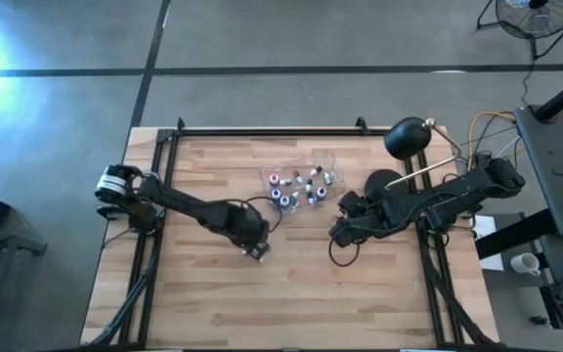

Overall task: Pick & Place food coloring
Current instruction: Put the small orange food coloring bottle into the transparent bin

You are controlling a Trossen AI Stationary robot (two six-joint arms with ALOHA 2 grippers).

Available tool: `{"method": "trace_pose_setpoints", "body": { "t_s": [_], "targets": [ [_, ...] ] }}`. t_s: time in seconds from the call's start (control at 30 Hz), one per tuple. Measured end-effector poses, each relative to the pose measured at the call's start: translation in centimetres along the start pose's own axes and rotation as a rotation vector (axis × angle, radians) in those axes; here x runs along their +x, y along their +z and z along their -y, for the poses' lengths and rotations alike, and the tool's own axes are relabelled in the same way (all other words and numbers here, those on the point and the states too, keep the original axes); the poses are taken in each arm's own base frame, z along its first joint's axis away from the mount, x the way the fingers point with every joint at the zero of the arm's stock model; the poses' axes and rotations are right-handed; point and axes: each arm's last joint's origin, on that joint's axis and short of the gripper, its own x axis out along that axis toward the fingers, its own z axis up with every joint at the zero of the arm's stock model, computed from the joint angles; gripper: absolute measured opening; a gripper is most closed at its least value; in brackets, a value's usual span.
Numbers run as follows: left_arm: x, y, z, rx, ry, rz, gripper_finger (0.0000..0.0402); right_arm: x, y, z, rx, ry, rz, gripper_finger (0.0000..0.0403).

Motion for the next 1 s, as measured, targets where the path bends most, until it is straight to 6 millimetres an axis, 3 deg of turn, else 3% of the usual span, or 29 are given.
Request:
{"method": "trace_pose_setpoints", "body": {
  "t_s": [0.43,1.0],
  "targets": [
    [0.2,-0.8,0.2,-0.03,0.016,-0.011,0.0149,0.3,-0.3,0.2,-0.018,-0.015,-0.01,0.021],
    [2.0,-1.0,0.3,-0.042,0.068,-0.021,0.0083,0.4,-0.6,0.5,-0.031,-0.036,-0.022,0.021]
  ]
}}
